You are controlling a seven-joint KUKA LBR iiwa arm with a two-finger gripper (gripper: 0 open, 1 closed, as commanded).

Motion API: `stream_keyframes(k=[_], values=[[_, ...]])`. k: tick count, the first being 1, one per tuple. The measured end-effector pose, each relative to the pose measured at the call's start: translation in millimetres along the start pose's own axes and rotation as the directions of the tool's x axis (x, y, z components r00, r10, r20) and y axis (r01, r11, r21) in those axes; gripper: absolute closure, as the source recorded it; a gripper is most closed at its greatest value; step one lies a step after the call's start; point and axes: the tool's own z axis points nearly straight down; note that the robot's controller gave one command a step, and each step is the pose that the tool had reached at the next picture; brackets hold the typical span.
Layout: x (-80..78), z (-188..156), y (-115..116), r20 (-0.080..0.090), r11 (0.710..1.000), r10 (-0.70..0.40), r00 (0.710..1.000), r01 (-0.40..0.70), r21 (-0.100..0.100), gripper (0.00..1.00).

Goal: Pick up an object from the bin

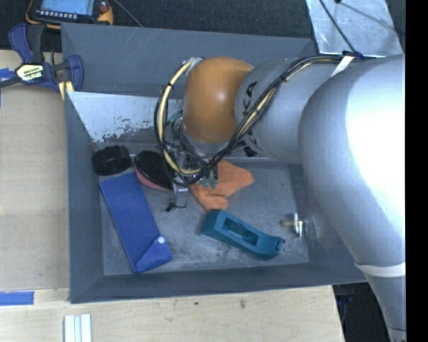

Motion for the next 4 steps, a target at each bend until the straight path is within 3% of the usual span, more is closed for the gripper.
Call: stream_keyframes(k=[1,4], values=[[3.8,-8.2,-11.9,0.002,0.988,0.154,0.988,-0.154,0.002,1.0],[5.1,-20.2,-12.4,0.001,0.988,0.155,0.988,-0.155,0.002,1.0]])
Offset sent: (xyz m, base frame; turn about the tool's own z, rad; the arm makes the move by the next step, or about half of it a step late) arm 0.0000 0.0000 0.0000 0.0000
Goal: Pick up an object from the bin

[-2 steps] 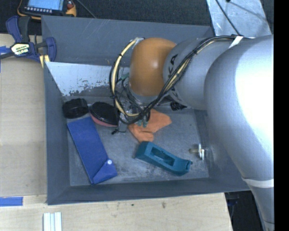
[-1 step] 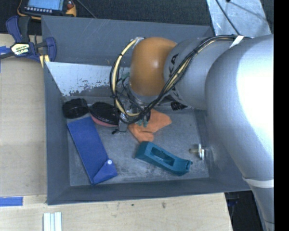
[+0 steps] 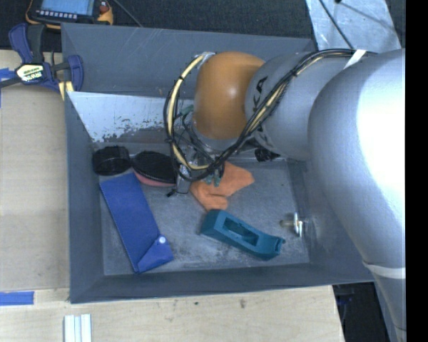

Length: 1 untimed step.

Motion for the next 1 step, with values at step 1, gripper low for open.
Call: stream_keyframes(k=[1], values=[[0.8,-16.1,-0.3,-0.004,1.0,0.0,1.0,0.0,0.0,1.0]])
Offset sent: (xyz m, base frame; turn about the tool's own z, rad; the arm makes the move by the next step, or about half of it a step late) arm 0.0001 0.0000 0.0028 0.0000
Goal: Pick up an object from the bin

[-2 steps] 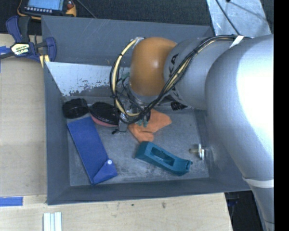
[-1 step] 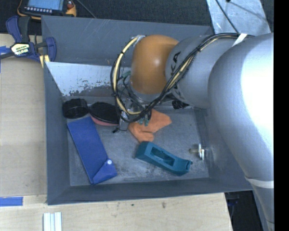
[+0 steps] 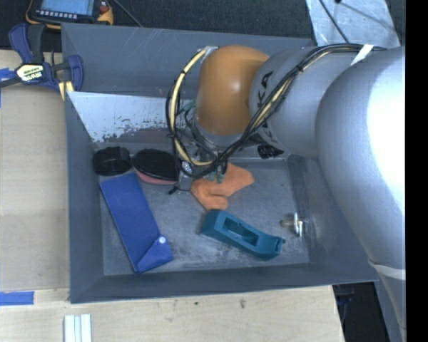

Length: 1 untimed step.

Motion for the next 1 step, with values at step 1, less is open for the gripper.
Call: stream_keyframes(k=[1], values=[[-0.8,-20.3,0.2,0.004,1.0,0.0,1.0,0.0,-0.002,1.0]])
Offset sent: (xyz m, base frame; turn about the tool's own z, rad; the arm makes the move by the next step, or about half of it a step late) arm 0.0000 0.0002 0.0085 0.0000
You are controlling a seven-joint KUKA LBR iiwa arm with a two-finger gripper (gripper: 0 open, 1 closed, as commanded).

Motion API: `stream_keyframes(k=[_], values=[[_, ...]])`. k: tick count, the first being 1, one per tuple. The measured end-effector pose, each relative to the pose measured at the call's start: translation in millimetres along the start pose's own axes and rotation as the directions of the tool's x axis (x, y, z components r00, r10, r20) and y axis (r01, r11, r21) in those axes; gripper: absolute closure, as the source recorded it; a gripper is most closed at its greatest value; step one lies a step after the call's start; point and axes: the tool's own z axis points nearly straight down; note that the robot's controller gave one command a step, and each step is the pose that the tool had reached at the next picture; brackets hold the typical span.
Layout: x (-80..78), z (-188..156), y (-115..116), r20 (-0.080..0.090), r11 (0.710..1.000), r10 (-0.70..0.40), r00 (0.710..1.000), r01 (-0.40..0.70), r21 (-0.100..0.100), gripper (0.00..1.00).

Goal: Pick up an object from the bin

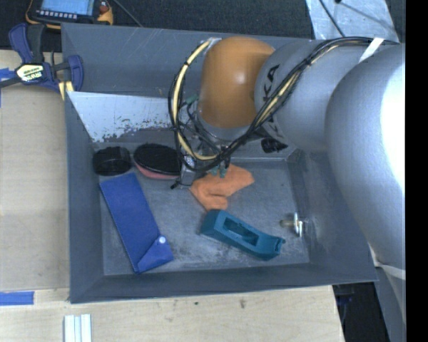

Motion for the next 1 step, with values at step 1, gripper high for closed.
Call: stream_keyframes(k=[1], values=[[-1.5,-14.0,0.4,0.006,1.0,0.0,1.0,0.0,-0.002,1.0]])
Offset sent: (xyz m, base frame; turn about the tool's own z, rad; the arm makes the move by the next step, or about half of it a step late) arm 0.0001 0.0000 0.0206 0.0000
